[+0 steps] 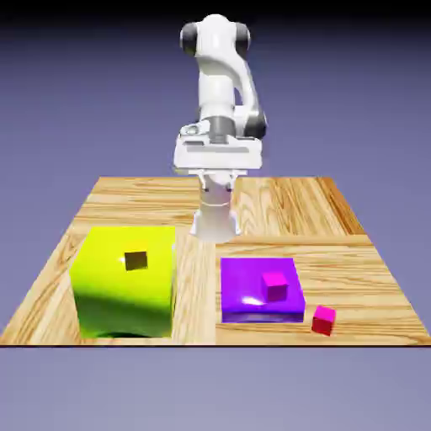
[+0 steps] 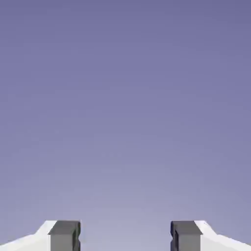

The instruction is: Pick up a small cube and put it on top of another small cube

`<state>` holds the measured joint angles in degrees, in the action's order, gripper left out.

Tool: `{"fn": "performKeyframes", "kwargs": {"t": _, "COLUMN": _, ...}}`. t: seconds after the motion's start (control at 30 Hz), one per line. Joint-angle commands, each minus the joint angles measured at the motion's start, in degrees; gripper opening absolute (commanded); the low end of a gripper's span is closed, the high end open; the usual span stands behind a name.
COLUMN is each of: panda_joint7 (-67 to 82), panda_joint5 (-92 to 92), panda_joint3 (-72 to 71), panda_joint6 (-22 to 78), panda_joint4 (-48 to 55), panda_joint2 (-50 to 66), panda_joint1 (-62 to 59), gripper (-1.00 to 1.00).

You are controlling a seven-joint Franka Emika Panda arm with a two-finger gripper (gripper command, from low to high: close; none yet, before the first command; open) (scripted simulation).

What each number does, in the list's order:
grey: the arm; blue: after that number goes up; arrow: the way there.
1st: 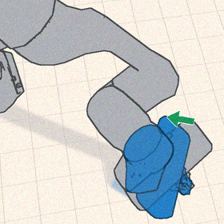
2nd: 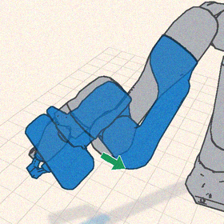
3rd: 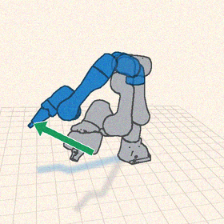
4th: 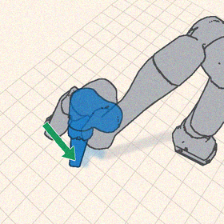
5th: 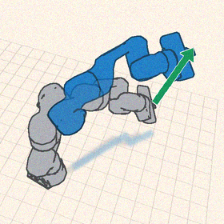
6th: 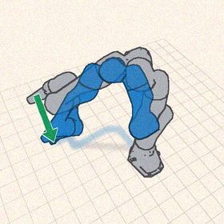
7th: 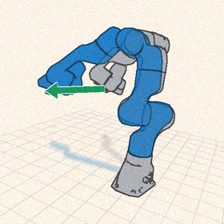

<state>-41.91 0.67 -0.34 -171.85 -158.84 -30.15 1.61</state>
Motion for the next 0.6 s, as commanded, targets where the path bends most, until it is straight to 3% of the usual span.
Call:
{"fn": "performKeyframes", "kwargs": {"t": 0.0, "panda_joint7": 0.5, "panda_joint5": 0.6, "panda_joint3": -0.3, "panda_joint6": 1.8, "panda_joint4": 1.8, "panda_joint2": 2.1, "panda_joint1": 0.8, "gripper": 0.0}}
{"fn": "performKeyframes", "kwargs": {"t": 0.57, "panda_joint7": 8.1, "panda_joint5": 10.0, "panda_joint3": -5.0, "panda_joint6": 32.2, "panda_joint4": 32.3, "panda_joint2": 37.4, "panda_joint1": 13.7, "gripper": 0.0}}
